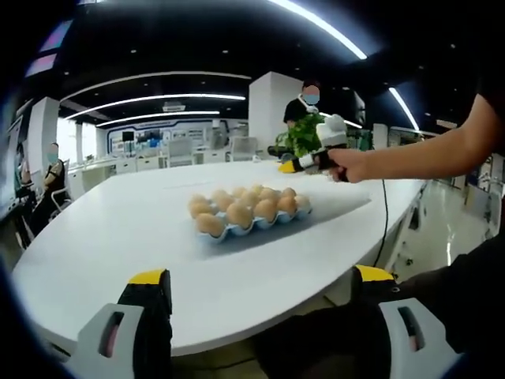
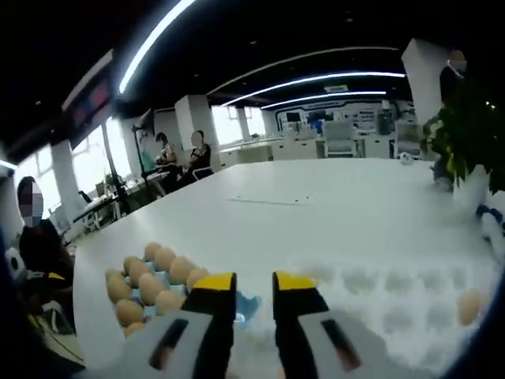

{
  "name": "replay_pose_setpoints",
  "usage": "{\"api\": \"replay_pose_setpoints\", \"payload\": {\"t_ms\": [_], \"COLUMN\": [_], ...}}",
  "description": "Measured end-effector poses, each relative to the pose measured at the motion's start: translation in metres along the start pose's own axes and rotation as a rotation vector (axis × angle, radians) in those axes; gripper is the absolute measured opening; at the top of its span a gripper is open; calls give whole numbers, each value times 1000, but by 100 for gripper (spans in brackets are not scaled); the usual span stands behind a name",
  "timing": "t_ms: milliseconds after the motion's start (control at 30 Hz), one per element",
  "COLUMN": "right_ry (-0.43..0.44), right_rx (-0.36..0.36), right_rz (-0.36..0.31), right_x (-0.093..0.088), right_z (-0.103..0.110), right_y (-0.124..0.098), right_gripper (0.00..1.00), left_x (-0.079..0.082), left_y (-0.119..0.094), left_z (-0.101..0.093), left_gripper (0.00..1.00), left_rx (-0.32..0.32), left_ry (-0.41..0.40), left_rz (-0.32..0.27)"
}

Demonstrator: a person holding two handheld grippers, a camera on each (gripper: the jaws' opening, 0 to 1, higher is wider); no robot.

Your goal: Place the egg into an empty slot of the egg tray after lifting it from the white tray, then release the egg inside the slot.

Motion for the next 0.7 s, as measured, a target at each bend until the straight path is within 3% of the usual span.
{"api": "replay_pose_setpoints", "payload": {"t_ms": [300, 433, 467, 700], "right_ry": [27, 29, 37, 45], "right_rx": [-145, -221, -235, -313], "right_rz": [2, 39, 19, 62], "right_x": [-28, -39, -39, -53], "right_z": [-74, -103, -111, -146], "right_y": [-64, -87, -93, -105], "right_gripper": [18, 19, 19, 19], "left_x": [2, 4, 5, 11], "left_y": [12, 18, 20, 21], "left_z": [-1, -1, 1, 14], "left_gripper": [97, 98, 98, 98], "left_rx": [-3, -13, -11, 16], "left_ry": [17, 22, 31, 35], "left_rz": [13, 15, 21, 16]}}
Point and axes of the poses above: the point that each gripper's makers call its tool centre point, and the gripper's own axes: y roughly forward along the fingers, z roughly to its left, x roughly out of its top, the point moved 4 cm from there along -y, roughly backward along the fingers, and after that the axes turned 10 degrees about -y, right-handed, at the moved point
